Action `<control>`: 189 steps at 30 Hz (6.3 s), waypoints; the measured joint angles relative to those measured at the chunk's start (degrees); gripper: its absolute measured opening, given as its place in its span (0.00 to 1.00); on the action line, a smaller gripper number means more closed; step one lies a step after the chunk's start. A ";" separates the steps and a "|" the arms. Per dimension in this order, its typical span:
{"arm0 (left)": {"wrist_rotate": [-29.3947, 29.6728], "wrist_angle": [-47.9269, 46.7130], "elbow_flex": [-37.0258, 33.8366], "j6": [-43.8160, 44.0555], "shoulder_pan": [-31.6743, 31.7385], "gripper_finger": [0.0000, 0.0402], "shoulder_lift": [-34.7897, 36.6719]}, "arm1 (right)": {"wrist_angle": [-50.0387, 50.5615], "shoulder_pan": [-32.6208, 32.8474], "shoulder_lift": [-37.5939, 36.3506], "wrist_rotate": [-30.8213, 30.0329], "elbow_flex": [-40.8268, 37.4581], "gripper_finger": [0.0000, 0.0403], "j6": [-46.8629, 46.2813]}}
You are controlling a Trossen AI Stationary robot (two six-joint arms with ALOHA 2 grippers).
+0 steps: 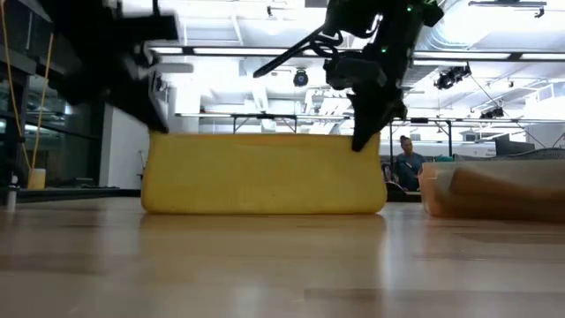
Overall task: Fold microfiber towels
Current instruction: Fold the yellow microfiber cloth
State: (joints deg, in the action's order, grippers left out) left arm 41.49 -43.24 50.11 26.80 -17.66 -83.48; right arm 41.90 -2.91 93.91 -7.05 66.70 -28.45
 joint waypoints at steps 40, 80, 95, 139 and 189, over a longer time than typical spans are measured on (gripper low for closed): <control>3.15 3.76 -6.25 -1.05 12.34 0.08 -0.02 | -6.81 -3.46 6.16 -7.73 -0.02 0.02 -2.60; -32.55 33.22 -18.78 -5.90 42.19 0.34 8.44 | -8.62 -3.81 4.96 -13.46 1.49 0.56 10.75; -31.65 34.13 -18.78 -8.38 43.88 0.34 4.24 | -8.76 -3.80 4.96 -13.40 1.49 0.56 10.54; -31.10 25.72 -18.73 -5.28 36.17 0.00 7.06 | -8.76 -3.81 4.96 -12.58 1.49 0.56 10.52; -25.83 9.79 -18.76 21.22 19.90 0.01 14.35 | -6.67 -4.22 4.96 -18.20 1.49 0.56 7.67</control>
State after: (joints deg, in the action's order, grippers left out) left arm 15.66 -33.46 31.35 48.02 2.24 -69.14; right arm 35.24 -7.14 98.87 -25.25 68.18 -20.78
